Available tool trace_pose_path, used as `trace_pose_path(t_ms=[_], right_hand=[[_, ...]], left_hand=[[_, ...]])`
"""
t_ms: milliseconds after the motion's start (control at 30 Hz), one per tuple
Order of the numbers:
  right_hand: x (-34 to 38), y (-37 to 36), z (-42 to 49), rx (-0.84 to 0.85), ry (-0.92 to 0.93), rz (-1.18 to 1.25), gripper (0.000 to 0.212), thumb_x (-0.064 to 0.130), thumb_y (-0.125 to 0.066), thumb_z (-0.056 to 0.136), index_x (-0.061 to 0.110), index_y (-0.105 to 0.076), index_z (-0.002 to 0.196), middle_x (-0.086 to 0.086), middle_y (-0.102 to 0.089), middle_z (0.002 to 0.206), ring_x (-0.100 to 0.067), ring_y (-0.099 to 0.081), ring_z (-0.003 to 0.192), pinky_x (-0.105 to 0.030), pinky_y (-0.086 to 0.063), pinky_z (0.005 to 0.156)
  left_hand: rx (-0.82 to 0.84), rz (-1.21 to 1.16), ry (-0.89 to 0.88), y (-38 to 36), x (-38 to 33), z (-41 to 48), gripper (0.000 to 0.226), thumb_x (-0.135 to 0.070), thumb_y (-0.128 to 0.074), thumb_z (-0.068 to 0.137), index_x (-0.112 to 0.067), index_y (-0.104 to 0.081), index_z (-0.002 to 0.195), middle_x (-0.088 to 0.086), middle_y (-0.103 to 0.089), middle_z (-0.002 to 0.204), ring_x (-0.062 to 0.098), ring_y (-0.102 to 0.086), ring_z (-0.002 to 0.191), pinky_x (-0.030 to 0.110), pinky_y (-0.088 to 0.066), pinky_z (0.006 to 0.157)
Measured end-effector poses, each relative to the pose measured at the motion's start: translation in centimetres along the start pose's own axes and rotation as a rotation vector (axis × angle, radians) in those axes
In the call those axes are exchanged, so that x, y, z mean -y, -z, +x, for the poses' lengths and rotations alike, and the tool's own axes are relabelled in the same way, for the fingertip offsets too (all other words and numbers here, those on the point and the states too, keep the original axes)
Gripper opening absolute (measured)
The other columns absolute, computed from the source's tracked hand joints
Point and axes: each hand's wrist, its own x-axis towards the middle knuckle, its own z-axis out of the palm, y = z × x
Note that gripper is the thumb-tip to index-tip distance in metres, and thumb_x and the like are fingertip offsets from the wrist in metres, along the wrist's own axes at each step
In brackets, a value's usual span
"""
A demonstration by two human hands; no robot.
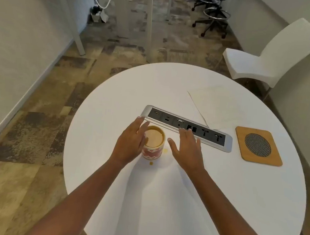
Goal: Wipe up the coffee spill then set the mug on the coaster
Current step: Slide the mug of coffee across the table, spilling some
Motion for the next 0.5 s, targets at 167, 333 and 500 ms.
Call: trace_pose_path(t_ms=[167, 333, 500], right_hand=[[3.5, 0.3, 1.4, 0.082, 0.054, -0.079, 0.076, 0.057, -0.038, 0.091, 0.008, -0.019, 0.146, -0.008, -0.025, 0.154, -0.022, -0.015, 0.146, -0.048, -0.010, 0.118], [5.8, -0.1, 2.0, 0.154, 0.083, -0.172, 0.097, 0.070, -0.051, 0.075, 0.009, -0.021, 0.144, -0.010, -0.029, 0.151, -0.025, -0.025, 0.141, -0.050, -0.017, 0.117], [6.7, -1.1, 2.2, 0.161, 0.071, -0.251, 0.100, 0.067, -0.060, 0.070, 0.006, -0.023, 0.141, -0.013, -0.032, 0.146, -0.029, -0.032, 0.135, -0.048, -0.023, 0.113]], left_hand=[[0.081, -0.067, 0.130, 0.2, 3.4, -0.6, 0.037, -0.016, -0.044, 0.095, -0.004, -0.047, 0.130, 0.015, -0.047, 0.140, 0.028, -0.050, 0.126, 0.038, -0.047, 0.097], [0.155, -0.076, 0.047, 0.2, 5.1, -1.1, 0.031, -0.019, -0.047, 0.093, -0.006, -0.056, 0.120, 0.011, -0.063, 0.120, 0.029, -0.064, 0.101, 0.035, -0.053, 0.074], [0.208, -0.055, 0.075, 0.0, 5.8, -0.8, 0.032, -0.026, -0.042, 0.096, -0.012, -0.054, 0.123, 0.006, -0.063, 0.121, 0.030, -0.065, 0.098, 0.035, -0.051, 0.071]])
